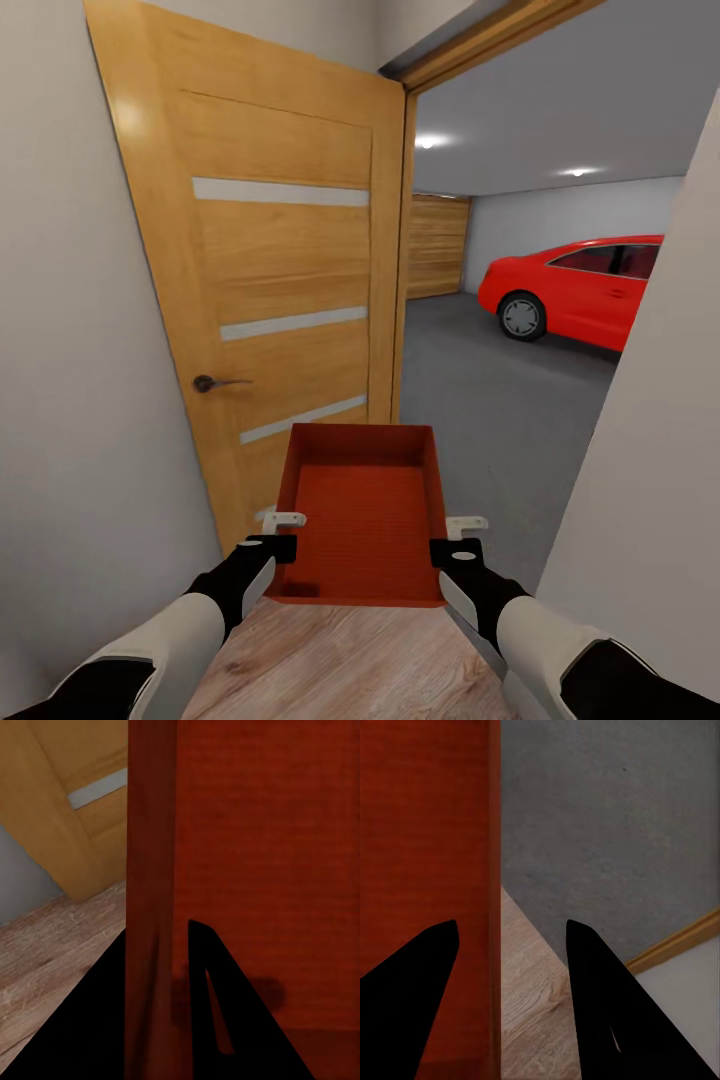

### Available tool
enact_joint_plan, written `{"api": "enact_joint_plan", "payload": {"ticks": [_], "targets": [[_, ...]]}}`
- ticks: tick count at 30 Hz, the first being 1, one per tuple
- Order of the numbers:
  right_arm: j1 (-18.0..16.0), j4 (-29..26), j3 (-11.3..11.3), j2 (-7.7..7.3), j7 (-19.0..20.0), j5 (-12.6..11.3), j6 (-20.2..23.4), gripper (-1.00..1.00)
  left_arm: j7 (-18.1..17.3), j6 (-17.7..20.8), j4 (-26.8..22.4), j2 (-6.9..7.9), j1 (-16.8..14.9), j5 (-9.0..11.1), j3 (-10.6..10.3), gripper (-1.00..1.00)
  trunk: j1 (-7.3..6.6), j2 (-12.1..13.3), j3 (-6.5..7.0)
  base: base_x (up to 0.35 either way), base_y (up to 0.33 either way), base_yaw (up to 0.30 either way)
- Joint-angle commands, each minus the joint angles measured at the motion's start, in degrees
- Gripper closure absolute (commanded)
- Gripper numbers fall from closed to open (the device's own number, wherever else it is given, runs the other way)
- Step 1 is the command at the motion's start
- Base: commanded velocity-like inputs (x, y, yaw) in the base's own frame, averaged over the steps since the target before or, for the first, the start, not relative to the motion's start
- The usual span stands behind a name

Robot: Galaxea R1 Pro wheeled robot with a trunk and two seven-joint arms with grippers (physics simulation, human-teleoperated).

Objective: Move the two storage containers from the living room to the garage. In the garage, place one container on the floor and stack the other container on top of it (either order is fine).

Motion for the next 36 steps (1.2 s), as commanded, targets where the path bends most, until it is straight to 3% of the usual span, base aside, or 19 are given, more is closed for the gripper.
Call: {"api": "enact_joint_plan", "payload": {"ticks": [1,20,36], "targets": [[-0.1,-0.6,-1.6,-0.03,2.4,0.2,0.3,1.00,0.5,0.4,-0.1,0.01,0.0,-0.5,0.8,1.00,0.02,-0.1,-0.11,0.000,0.000,-0.008],[-0.1,-0.5,-1.6,-0.05,2.3,0.2,0.3,1.00,0.5,0.4,-0.1,0.01,0.0,-0.6,0.8,1.00,0.02,-0.1,-0.11,0.000,0.000,-0.005],[-0.1,-0.5,-1.7,0.03,2.2,0.2,0.3,1.00,0.5,0.4,-0.1,0.01,0.0,-0.5,0.7,1.00,0.02,-0.1,-0.11,0.072,0.058,-0.230]]}}
